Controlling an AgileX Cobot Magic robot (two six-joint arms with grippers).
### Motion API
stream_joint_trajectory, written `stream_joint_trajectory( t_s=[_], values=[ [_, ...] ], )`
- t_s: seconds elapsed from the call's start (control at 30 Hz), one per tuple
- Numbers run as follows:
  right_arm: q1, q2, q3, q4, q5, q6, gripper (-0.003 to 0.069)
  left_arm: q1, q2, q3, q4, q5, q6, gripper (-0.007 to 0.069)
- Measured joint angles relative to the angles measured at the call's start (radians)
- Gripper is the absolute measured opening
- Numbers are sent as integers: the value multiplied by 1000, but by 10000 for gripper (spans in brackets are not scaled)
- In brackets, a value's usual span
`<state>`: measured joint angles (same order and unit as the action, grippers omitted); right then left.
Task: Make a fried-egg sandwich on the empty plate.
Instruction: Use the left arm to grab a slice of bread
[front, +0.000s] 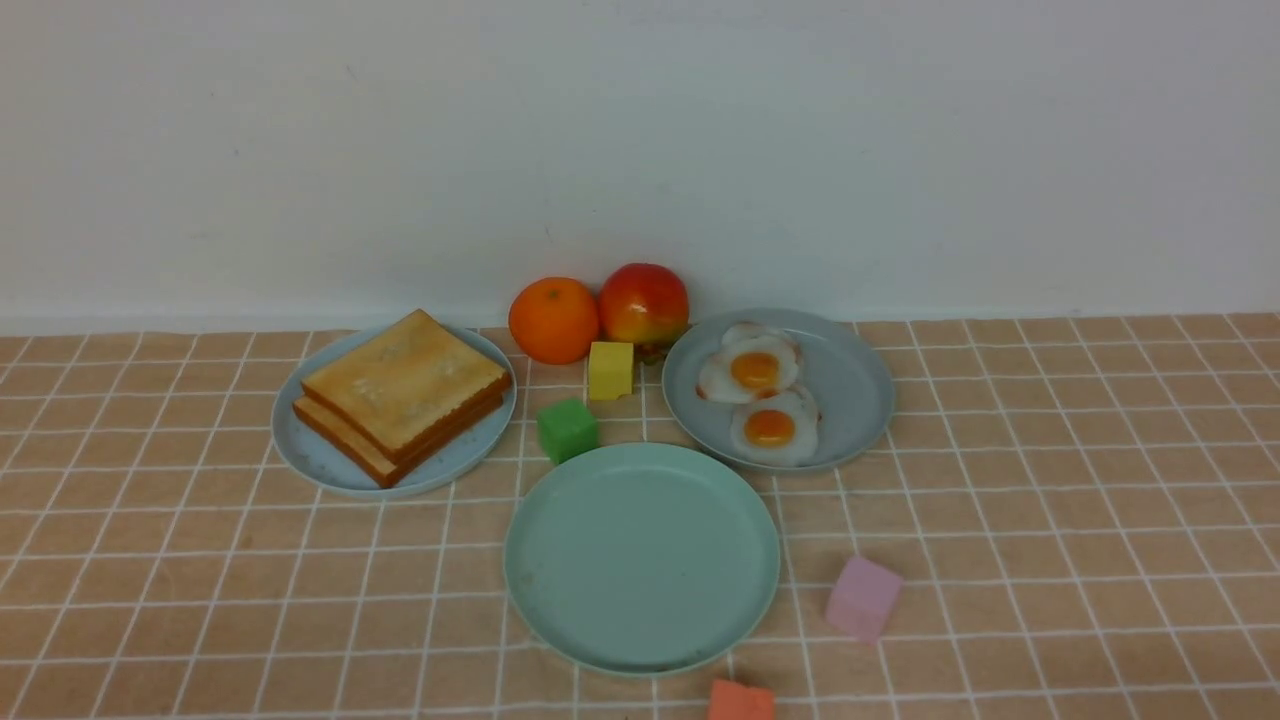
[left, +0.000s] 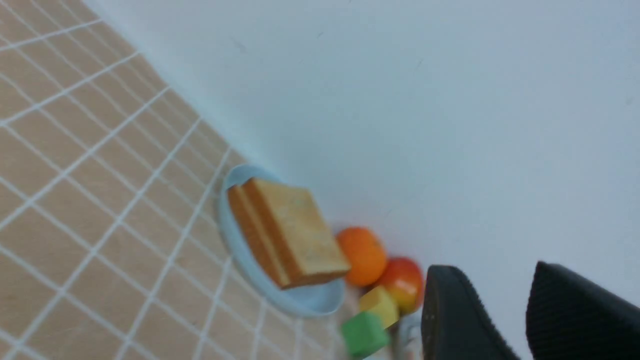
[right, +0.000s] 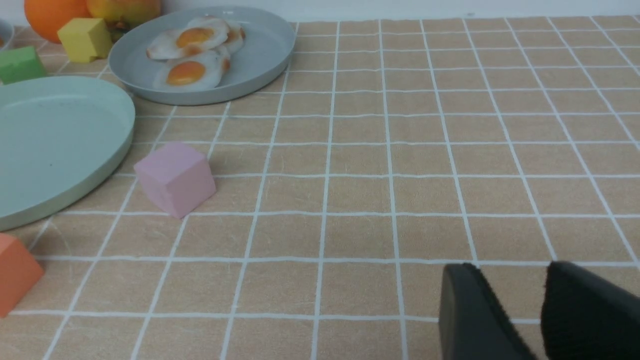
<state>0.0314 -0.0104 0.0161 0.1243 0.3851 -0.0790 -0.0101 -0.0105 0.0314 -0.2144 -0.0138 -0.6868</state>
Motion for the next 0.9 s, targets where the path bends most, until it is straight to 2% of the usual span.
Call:
stream_joint_trajectory(
  t_s=[0.1,0.2,0.27,0.4,0.5,0.57,0.67,0.73,0.77,0.8,0.83,0.9],
  values=[
    [0,0,0,0,0,0,239,-1,0,-10,-6,0,-30,232],
    [0,0,0,0,0,0,239,-28,22,-104,35,105,-23,167],
    [0,0,0,0,0,0,239,-51,90,-187,71,194,14,106],
    [0,0,1,14,-17,5,239,-122,322,-347,100,355,183,-9],
    [0,0,7,108,-56,64,239,-182,510,-493,101,516,383,-13],
    [0,0,10,222,-98,125,239,-217,637,-585,100,641,474,-13],
    [0,0,10,366,-175,193,239,-269,836,-707,90,766,534,-13],
    [0,0,10,463,-216,225,239,-294,956,-773,85,788,550,-13],
    [0,0,10,472,-219,225,239,-295,967,-786,85,789,555,-13],
    [0,0,-9,542,-185,223,226,-303,1084,-846,85,790,583,-13],
    [0,0,-14,553,-177,222,223,-303,1095,-846,85,789,583,-13],
    [0,15,-115,576,-1,167,181,-303,1247,-931,96,763,629,-13]
  ],
)
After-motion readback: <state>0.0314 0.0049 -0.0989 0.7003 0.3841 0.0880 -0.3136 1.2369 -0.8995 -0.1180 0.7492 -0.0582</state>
